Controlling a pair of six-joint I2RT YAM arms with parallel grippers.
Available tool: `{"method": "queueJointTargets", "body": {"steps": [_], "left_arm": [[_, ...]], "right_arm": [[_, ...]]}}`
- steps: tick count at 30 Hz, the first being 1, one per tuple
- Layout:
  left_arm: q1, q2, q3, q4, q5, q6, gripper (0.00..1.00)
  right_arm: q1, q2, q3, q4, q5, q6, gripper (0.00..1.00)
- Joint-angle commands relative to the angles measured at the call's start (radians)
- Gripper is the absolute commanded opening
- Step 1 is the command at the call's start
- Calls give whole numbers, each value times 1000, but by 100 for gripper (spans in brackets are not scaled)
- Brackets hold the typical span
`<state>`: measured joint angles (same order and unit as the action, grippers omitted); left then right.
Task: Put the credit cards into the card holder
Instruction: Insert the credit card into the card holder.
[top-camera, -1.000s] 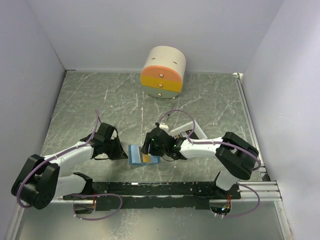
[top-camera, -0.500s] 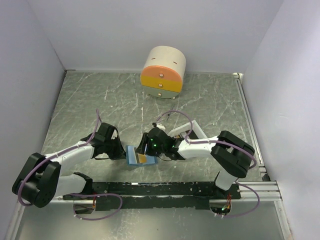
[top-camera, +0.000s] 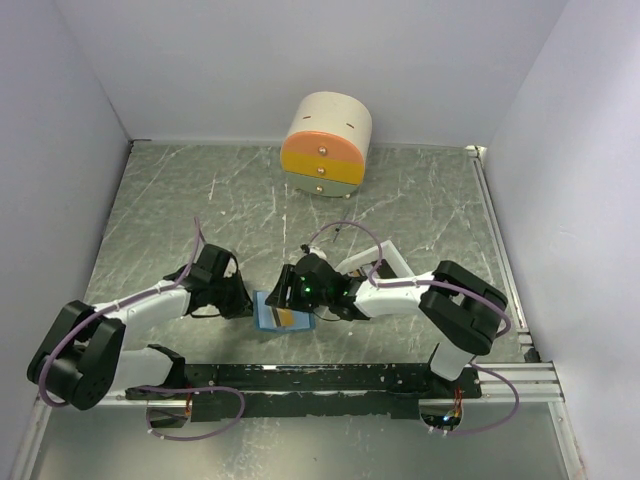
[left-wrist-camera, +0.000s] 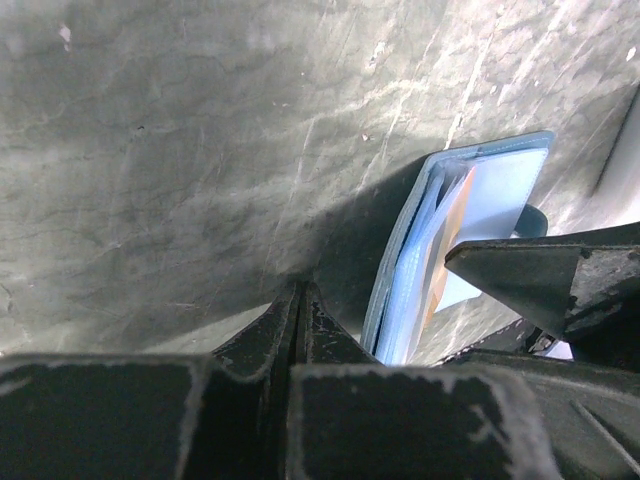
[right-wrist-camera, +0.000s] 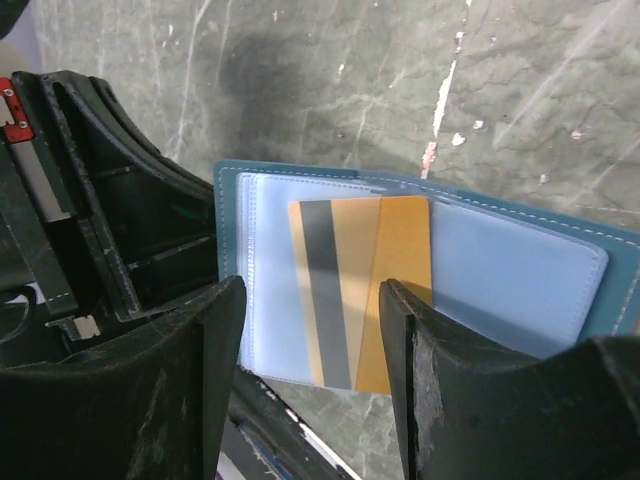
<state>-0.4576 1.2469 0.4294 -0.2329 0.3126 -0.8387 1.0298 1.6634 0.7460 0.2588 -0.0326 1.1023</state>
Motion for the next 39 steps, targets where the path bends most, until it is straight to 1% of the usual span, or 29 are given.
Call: {"method": "queueJointTargets", "body": {"steps": [1, 4, 8, 13, 15, 19, 22, 25, 29, 34, 39], "left_arm": [[-12, 12, 41, -63, -43, 21, 8], [-12, -24, 96, -152, -85, 28, 19], [-12, -97, 160, -253, -136, 6, 27], [-12, -173, 194, -295, -130, -15, 38], [-12, -188, 191, -297, -117, -17, 39], [-12, -205, 166, -278, -73, -24, 39], [-12, -224, 145, -273, -82, -25, 39], [-12, -212, 117, -259, -81, -22, 33], [-12, -168, 64, -185, -17, -23, 28], [-11, -140, 26, -146, -25, -22, 19], [-12, -101, 3, -107, -27, -19, 14]], "right_arm": [[6, -15, 36, -87, 64, -42, 56], [6, -52, 43, -159, 111, -71, 58], [6, -80, 14, -176, 126, -68, 57], [6, -86, -12, -182, 132, -59, 55], [6, -86, -18, -179, 133, -57, 54], [6, -75, -15, -179, 133, -60, 52], [6, -63, -17, -168, 122, -58, 50], [6, -57, -18, -162, 110, -53, 48], [10, -55, -9, -181, 119, -47, 48], [24, -34, 13, -216, 130, -31, 51], [51, -2, 44, -247, 155, -22, 55]]}}
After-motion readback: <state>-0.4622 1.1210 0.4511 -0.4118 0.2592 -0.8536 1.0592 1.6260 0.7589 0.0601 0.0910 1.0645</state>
